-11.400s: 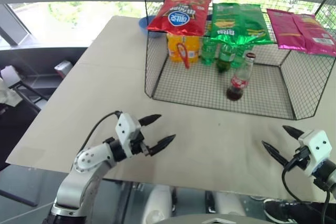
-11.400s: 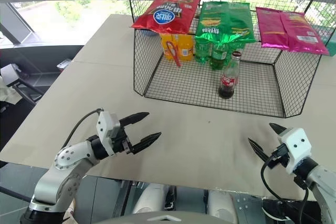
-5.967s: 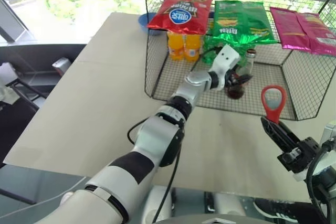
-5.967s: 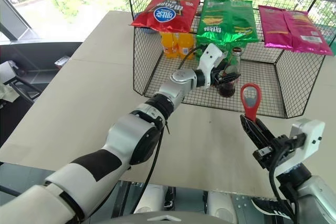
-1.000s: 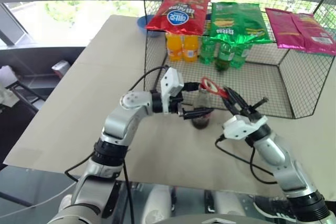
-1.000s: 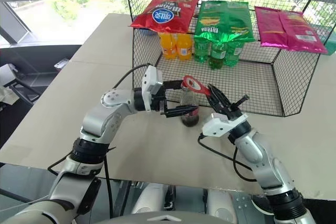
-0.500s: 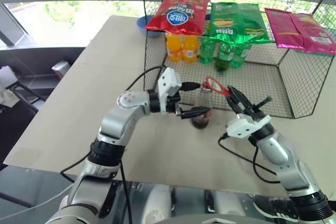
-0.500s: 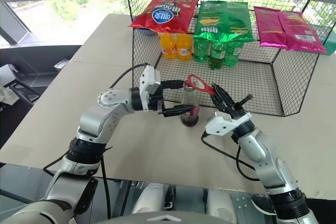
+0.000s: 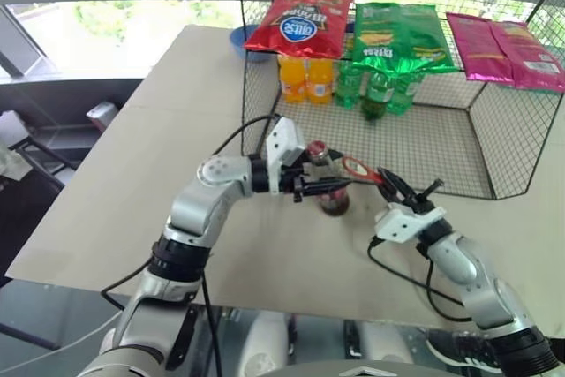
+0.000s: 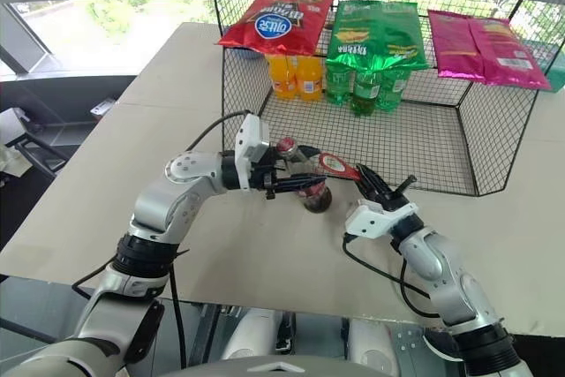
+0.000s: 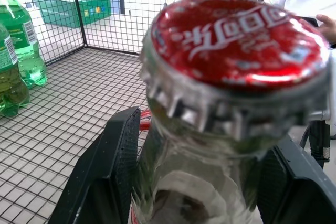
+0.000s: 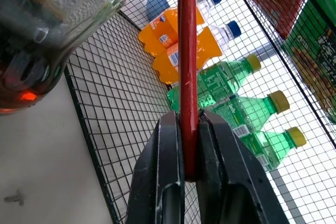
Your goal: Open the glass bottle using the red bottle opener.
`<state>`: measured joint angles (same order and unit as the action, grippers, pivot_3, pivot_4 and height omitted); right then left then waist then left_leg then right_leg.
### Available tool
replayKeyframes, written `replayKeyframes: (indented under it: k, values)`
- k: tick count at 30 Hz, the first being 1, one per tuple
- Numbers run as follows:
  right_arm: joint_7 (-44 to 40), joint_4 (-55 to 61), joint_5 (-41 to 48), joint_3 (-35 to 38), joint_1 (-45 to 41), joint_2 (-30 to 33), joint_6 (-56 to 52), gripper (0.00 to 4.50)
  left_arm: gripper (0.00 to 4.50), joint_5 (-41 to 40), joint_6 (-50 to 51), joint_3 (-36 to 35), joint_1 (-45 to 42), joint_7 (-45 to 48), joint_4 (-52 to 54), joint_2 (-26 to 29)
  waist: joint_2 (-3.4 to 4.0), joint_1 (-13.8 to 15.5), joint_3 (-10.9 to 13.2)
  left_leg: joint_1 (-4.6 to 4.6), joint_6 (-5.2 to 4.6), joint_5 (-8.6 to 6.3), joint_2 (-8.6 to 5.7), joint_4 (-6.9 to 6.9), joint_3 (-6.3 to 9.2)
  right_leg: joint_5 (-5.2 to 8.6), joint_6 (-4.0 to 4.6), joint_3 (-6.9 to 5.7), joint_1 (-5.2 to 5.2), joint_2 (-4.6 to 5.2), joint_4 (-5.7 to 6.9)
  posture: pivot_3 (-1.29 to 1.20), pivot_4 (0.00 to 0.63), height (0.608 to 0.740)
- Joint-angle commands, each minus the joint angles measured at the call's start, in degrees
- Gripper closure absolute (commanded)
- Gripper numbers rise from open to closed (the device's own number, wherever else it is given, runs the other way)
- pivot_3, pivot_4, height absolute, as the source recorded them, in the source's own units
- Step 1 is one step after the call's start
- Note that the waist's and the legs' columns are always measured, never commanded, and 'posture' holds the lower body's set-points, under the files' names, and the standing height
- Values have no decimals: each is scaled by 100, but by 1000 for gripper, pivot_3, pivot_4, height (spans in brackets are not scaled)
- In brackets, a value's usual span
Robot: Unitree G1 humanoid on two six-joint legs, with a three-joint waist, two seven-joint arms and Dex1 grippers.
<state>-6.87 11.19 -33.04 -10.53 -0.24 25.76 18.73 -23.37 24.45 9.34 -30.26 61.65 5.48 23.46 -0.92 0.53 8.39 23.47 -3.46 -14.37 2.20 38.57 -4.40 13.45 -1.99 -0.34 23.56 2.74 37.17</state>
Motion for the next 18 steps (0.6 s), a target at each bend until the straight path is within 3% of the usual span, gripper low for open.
replayKeyframes:
  k: [1,12,18]
  values:
    - [68,332,70,119,-42,-70,12,4500,2252,-52,-103,23,-2,42,71,-10,0,2,0,0,0,0,0,0,0,0,0,0,0,0,-1,0,150,740]
    - [211,1029,1015,642,202,-965,-675,4500,2252,91,-372,175,-375,73,-404,-311,1,29,1,15,7,4,-1,1,7,-9,-15,-6,12,0,-1,0,150,740]
    - [60,1440,1137,701,125,-1015,-723,4500,2252,144,-543,235,-576,274,-738,-390,1,6,1,19,3,2,-4,0,9,-12,-20,-9,13,0,-7,0,150,740]
